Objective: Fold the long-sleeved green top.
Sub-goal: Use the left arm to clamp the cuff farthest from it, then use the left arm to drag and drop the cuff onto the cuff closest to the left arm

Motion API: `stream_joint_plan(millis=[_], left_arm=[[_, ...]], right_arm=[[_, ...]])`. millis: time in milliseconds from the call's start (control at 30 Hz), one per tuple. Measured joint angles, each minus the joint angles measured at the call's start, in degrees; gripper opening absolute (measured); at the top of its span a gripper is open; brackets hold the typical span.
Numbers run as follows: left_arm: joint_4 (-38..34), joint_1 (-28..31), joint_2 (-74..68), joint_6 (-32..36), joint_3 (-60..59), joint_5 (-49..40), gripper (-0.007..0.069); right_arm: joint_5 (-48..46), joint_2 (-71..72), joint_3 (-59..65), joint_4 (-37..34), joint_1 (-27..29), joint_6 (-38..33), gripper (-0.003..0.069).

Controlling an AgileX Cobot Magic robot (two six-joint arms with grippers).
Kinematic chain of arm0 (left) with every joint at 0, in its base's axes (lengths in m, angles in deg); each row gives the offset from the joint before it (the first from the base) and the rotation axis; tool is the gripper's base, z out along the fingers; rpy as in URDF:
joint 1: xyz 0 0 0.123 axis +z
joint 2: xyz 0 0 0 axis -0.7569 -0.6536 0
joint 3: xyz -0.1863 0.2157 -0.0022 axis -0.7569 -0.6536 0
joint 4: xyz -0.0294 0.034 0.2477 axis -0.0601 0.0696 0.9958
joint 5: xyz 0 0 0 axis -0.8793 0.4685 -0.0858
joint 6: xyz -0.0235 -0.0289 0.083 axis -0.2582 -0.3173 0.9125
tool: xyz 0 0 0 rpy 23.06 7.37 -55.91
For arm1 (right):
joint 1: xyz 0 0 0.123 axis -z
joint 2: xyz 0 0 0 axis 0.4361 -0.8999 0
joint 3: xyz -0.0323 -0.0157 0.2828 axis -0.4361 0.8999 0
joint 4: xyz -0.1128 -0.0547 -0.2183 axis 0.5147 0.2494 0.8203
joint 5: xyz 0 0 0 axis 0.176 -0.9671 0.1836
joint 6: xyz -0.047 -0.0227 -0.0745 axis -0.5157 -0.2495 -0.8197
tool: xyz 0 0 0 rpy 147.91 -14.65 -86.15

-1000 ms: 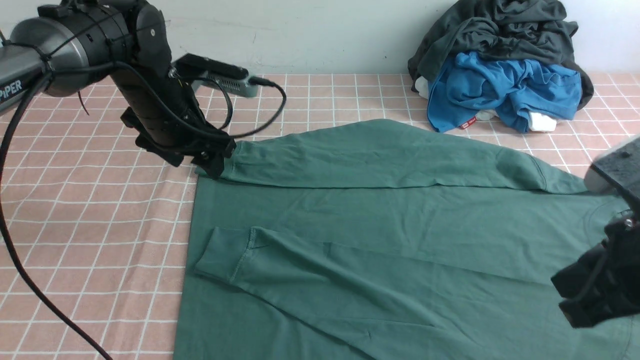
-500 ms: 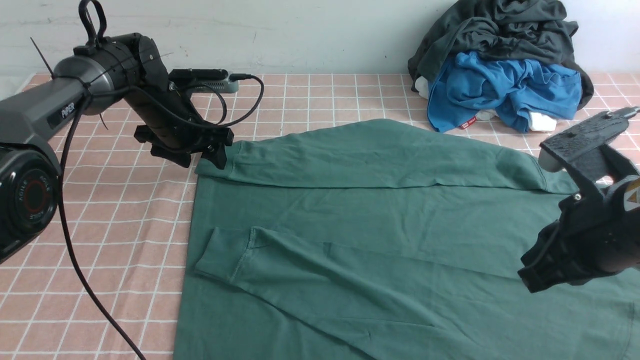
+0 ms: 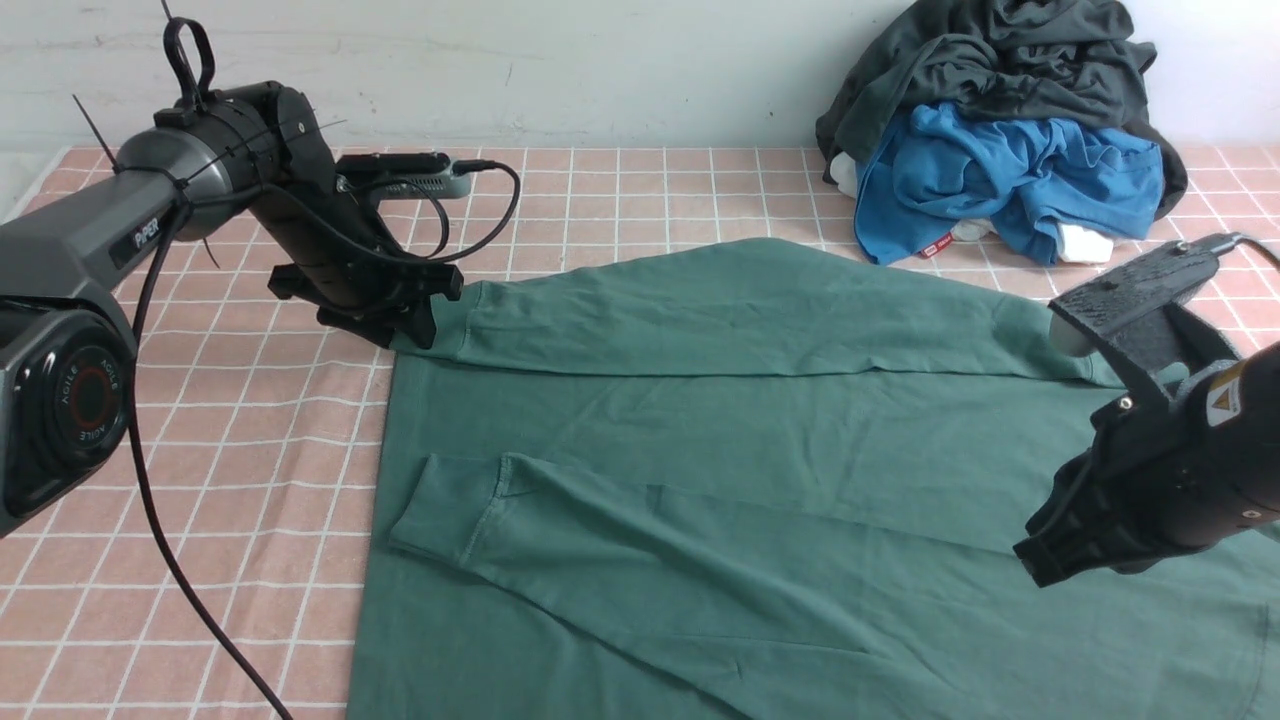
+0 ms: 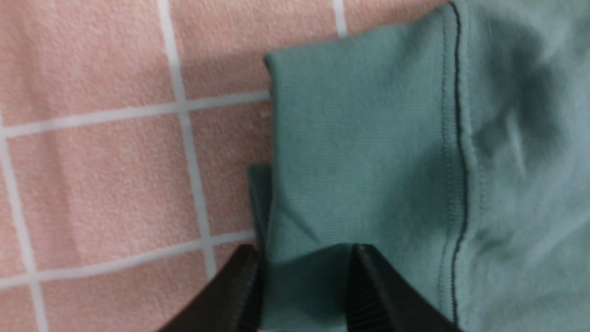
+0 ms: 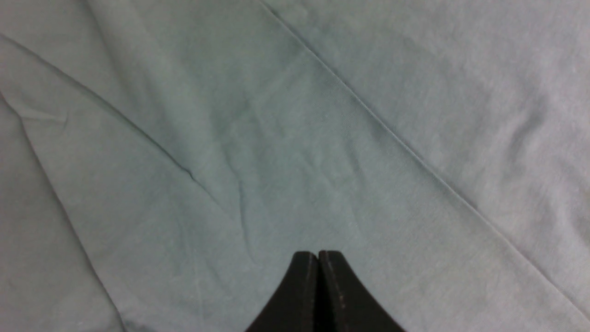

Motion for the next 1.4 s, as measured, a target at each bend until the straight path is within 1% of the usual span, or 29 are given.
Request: stream_joint_plan(millis=[167, 300, 567, 900, 1033, 1100, 1267, 1333, 1367, 1400], left_arm=[[-0.7, 0.0, 0.0, 1.0, 0.9, -1.7, 0.0108], [-0.7, 0.0, 0.0, 2.1, 3.4, -4.3, 0.0072], [-0.8, 0.0, -0.1, 2.1, 9.3, -8.7, 0.0069], [-0.7, -0.1, -1.0, 2.3, 9.0, -10.6, 0.0068], [-1.1, -0.2, -0.9, 2.8, 8.6, -12.2, 0.0034], [-1.5, -0.2, -0.1, 3.3, 7.7, -12.2, 0.0027], [-4.3, -0.3, 6.9, 3.9, 0.4, -12.2, 0.0027], [-6.9, -0.3, 14.1, 4.6, -7.6, -12.2, 0.0027], [-7.1, -0.3, 15.4, 4.6, -9.1, -12.2, 0.0027], [-8.1, -0.3, 19.1, 4.7, -13.9, -12.2, 0.0027]], right_arm=[[0.0, 0.0, 0.0, 0.0, 0.0, 0.0, -0.0014], [0.0, 0.0, 0.0, 0.0, 0.0, 0.0, -0.0014], [0.0, 0.0, 0.0, 0.0, 0.0, 0.0, -0.0014], [0.3, 0.0, 0.0, 0.0, 0.0, 0.0, -0.0014], [1.1, 0.0, 0.0, 1.3, 0.0, -0.2, -0.0014], [1.1, 0.0, -0.2, 2.0, 0.0, -0.2, -0.0014], [-2.0, 0.2, -3.1, 2.6, 0.0, -0.2, -0.0014], [-4.6, 0.8, -5.0, 2.6, 0.0, -0.2, -0.0014], [-5.0, 1.0, -5.3, 2.6, 0.0, -0.2, -0.0014], [-6.3, 1.7, -5.9, 2.6, 0.0, -0.2, -0.0014]])
